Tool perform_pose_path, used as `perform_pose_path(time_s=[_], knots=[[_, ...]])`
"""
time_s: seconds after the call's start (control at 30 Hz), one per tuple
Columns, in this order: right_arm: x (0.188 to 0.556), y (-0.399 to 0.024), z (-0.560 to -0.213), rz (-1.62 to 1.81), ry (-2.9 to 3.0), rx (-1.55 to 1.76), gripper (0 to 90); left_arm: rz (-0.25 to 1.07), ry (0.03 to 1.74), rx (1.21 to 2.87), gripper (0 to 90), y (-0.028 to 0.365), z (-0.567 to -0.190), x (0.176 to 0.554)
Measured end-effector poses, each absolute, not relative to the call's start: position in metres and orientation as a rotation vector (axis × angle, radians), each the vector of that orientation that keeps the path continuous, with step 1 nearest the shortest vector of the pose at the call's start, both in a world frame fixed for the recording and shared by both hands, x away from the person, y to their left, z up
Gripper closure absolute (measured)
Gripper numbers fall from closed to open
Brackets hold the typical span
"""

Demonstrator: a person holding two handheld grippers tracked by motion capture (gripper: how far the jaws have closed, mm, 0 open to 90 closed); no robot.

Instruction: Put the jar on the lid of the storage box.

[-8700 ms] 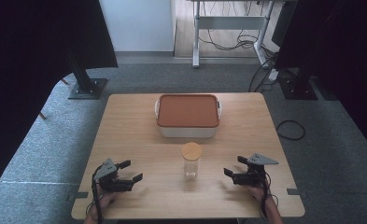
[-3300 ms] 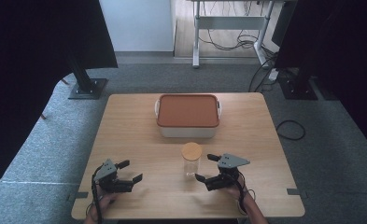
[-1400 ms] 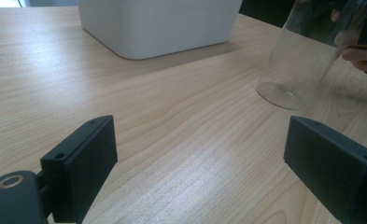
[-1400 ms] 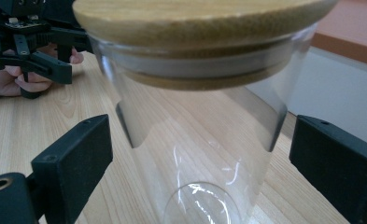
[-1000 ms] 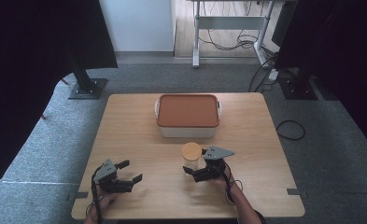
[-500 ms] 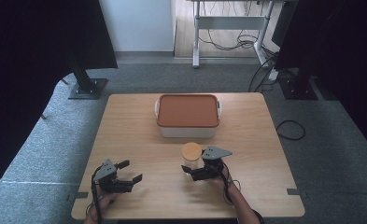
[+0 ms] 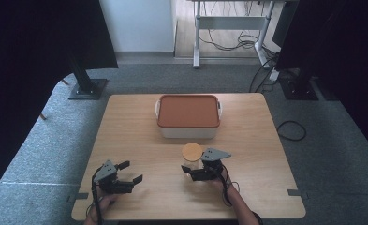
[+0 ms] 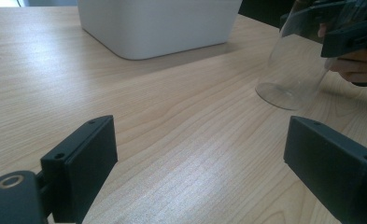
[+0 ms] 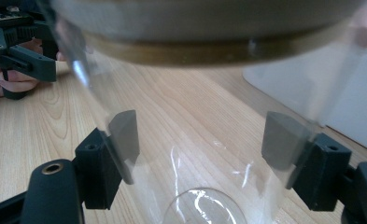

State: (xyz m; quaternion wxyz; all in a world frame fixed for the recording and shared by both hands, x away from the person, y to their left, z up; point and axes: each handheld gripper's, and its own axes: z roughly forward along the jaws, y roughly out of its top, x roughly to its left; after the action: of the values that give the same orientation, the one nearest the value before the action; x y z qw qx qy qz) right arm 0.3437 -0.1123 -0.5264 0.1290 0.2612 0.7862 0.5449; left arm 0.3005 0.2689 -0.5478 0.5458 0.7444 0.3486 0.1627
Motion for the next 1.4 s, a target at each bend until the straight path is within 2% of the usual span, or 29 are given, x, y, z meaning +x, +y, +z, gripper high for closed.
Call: perform_pose_path(time_s=[0.97,1.4], knots=[[0.344,-0.114,-0.525,1.592,2.287,0.734,24.7,0.388,0.828,1.772,9.3,0.268,-0.548,0.301],[0.34,-0.122,-0.51,1.622,2.258,0.717,24.7,0.39,0.828,1.771,9.3,0.268,-0.548,0.3]])
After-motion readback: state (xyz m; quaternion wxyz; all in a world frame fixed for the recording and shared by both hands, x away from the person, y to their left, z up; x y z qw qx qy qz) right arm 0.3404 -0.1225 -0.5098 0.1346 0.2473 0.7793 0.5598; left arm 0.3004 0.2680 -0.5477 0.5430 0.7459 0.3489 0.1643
